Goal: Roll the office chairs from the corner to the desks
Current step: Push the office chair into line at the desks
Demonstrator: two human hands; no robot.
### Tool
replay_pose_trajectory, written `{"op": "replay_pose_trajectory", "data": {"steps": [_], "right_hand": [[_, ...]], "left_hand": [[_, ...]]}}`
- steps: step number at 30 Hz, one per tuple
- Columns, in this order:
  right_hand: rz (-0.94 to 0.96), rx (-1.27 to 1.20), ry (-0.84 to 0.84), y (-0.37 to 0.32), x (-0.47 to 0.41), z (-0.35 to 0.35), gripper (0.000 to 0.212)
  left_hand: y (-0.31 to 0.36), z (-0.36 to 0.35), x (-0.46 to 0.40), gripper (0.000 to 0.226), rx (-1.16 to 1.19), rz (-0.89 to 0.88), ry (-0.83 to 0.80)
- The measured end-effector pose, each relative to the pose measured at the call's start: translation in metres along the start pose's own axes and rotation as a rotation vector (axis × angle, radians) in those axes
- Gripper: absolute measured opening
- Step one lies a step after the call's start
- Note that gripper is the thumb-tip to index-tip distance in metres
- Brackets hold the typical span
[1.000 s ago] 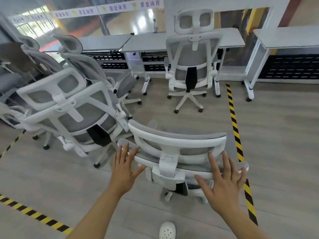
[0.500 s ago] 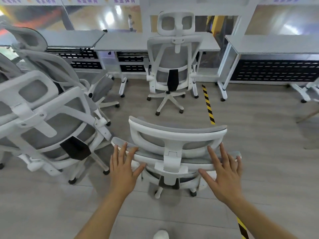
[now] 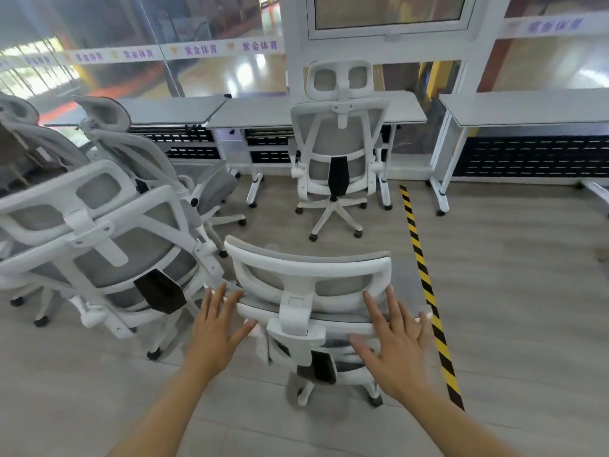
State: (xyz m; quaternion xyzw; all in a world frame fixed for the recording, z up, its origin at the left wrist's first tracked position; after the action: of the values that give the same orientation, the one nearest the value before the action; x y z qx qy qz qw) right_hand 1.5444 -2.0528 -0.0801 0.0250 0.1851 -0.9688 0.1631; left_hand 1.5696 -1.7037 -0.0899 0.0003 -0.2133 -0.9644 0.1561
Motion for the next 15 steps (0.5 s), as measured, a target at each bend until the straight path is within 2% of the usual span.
{"op": "replay_pose_trajectory", "data": {"steps": [3,6,8,10,12,15], "right_hand": [[0.118,-0.070,-0.082,0.013,0.011,0.010,0.070],[0.096,-0.262,-0.061,0.050,0.040,0.030,0.074],[0.043,-0.356,-0.017,0.083,0.063,0.045,0.075],[-0.003,-0.410,-0.018,0.119,0.082,0.059,0.076],[-0.028,-0.409,-0.018,0.155,0.096,0.074,0.082],[-0.073,-0.404,0.027,0.203,0.106,0.100,0.085]], "left_hand": [[0.014,0.022,0.016,0.071,0.049,0.120,0.051],[0.062,0.056,0.073,0.064,0.346,0.218,0.215],[0.115,0.064,0.117,0.053,0.455,0.164,0.306],[0.180,0.051,0.154,0.040,0.414,0.004,0.346],[0.248,0.017,0.174,0.038,0.334,-0.136,0.219],[0.336,-0.046,0.175,0.046,0.199,-0.216,-0.094]]}}
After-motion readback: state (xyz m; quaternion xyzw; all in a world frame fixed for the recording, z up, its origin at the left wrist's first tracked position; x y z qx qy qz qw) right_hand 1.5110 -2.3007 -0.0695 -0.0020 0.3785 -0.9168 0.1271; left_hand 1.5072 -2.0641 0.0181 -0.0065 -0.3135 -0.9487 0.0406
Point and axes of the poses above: each hand's wrist, its own x-axis away from the middle knuckle, its own z-axis out of the back of the hand, y = z × x, the point moved 7 cm from there along -x, towards the middle knuckle, and after that the axes turned 15 degrees about z, right-handed, at the moved point
